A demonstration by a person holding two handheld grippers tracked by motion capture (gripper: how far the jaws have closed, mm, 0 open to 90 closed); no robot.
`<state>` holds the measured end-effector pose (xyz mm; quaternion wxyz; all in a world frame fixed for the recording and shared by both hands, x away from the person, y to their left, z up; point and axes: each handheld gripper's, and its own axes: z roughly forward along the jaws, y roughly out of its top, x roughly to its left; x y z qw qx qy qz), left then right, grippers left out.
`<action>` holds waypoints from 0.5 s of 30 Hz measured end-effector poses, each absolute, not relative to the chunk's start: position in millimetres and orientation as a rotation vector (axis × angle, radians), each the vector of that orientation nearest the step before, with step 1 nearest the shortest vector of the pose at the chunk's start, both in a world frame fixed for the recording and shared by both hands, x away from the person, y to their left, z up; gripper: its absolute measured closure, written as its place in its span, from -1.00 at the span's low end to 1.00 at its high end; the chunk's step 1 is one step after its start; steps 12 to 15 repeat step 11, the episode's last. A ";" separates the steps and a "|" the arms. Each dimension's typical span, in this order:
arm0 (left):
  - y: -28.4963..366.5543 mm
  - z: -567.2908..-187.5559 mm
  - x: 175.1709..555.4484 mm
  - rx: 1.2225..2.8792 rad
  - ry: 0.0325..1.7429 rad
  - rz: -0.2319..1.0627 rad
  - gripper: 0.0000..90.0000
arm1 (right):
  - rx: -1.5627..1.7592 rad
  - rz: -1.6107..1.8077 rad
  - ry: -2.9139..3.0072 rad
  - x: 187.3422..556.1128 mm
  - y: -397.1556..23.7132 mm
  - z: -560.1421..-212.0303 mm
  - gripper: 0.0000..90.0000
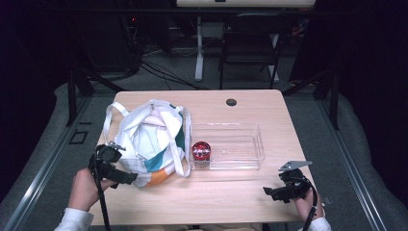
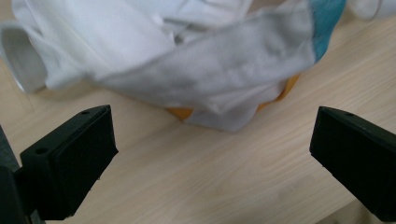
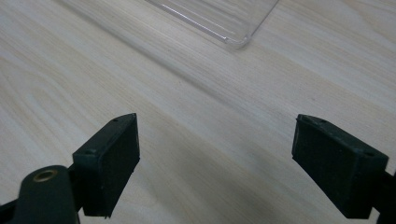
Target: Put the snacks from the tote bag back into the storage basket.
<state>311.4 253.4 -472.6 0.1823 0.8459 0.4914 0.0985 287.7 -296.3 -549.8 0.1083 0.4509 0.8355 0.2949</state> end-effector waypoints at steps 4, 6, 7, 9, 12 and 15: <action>260.1 -487.2 302.0 2.366 1.416 0.247 -0.99 | 1.326 0.869 2.463 287.8 -296.2 -550.2 -0.67; 263.1 -495.1 298.2 2.366 1.420 0.212 -0.99 | 1.323 0.871 2.466 288.0 -296.0 -550.5 -0.67; 263.6 -497.2 297.3 2.368 1.426 0.204 -0.99 | 1.324 0.873 2.462 288.1 -295.5 -550.9 -0.67; 262.9 -503.3 296.5 2.385 1.420 0.171 -0.99 | 1.327 0.872 2.466 288.3 -295.3 -551.7 -0.67; 262.7 -504.6 296.8 2.387 1.414 0.166 -0.99 | 1.328 0.872 2.464 288.4 -295.3 -551.9 -0.67; 262.7 -504.6 296.8 2.387 1.414 0.166 -0.99 | 1.328 0.872 2.464 288.4 -295.3 -551.9 -0.67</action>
